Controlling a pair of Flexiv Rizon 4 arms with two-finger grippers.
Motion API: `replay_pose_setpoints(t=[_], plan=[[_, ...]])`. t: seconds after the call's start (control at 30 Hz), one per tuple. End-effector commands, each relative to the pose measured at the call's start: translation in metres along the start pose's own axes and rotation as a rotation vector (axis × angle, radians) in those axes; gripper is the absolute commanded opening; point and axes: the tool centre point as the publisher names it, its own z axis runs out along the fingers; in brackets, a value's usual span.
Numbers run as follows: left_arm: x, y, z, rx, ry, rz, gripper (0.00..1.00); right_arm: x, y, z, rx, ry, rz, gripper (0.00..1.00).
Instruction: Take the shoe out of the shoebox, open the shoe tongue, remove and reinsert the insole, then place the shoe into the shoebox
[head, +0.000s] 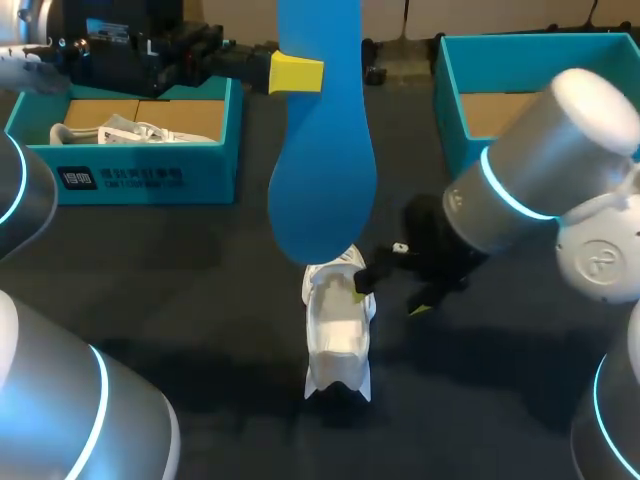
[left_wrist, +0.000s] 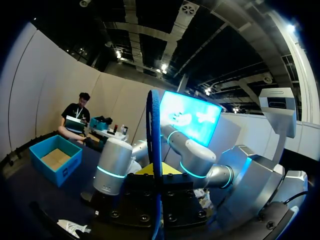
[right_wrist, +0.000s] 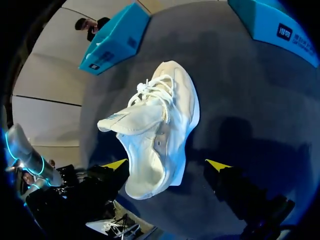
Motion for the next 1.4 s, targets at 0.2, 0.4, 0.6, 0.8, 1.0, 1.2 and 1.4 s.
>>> replay_pose_setpoints(t=[0.2,0.4,0.6,0.8,1.0,1.2,1.4], plan=[[-0.001,-0.001,0.001,-0.004,0.000,0.000,0.00,-0.007,0.007,-0.008,-0.008,0.326,0.058,1.00],[-0.001,-0.001,0.001,-0.004,0.000,0.000,0.00,-0.003,0.025,-0.048,-0.048,0.469,0.054,1.00],[-0.001,-0.001,0.001,-0.004,0.000,0.000,0.00,-0.008,0.035,-0.069,-0.059,0.608,0.065,1.00],[-0.001,-0.001,0.001,-0.004,0.000,0.000,0.00,-0.010,0.045,-0.078,-0.042,0.742,0.095,1.00],[-0.001,-0.001,0.001,-0.004,0.000,0.000,0.00,-0.010,0.045,-0.078,-0.042,0.742,0.095,1.00],[-0.001,-0.001,0.001,-0.004,0.000,0.000,0.00,-0.009,0.046,-0.075,-0.021,0.770,0.095,1.00],[-0.001,-0.001,0.001,-0.004,0.000,0.000,0.00,-0.002,0.052,-0.086,-0.004,0.852,0.089,1.00]])
